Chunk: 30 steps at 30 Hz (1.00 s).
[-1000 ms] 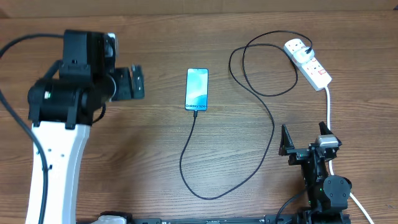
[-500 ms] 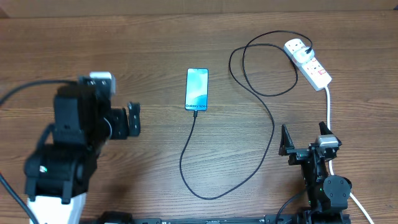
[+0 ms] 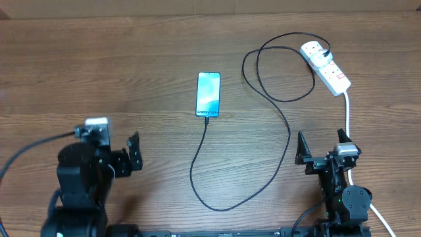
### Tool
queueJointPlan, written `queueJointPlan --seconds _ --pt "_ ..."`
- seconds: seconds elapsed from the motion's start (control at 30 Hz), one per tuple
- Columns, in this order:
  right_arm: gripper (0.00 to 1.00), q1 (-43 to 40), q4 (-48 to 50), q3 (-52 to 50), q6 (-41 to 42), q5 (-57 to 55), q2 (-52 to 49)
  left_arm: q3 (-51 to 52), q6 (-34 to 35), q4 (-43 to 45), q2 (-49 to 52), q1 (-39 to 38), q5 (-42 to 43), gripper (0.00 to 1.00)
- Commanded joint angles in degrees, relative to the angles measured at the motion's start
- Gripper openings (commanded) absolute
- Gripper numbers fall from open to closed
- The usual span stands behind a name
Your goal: Plug charger to phone and switch on socket
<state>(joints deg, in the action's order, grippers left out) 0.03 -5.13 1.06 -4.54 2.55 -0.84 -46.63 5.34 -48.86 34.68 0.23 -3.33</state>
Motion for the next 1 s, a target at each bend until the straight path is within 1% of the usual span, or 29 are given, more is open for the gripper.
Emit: queueJointPlan --seconds 0.0,0.17,0.5,0.7,0.97 --pt "1.00 0.2 0.3 -0.6 -0.2 -0.3 0.7 5.3 -1.5 1.2 -4.9 1.1 -0.5 1.00" --pt "1.00 0.2 0.3 -0.6 -0.2 -0.3 0.7 11.6 -1.5 5.0 -10.1 1.1 0.3 1.00" --pt "1.00 0.2 0.3 -0.6 -0.2 -0.3 0.7 20.5 -1.5 13.2 -18.7 1.1 1.9 1.00" --pt "1.00 0.2 0.3 -0.6 -0.2 -0.3 0.7 25.6 1.6 18.9 -22.5 1.1 1.9 1.00" --pt "1.00 0.2 0.3 -0.6 -0.2 -0.3 0.7 32.3 1.5 27.8 -26.9 1.1 1.9 1.00"
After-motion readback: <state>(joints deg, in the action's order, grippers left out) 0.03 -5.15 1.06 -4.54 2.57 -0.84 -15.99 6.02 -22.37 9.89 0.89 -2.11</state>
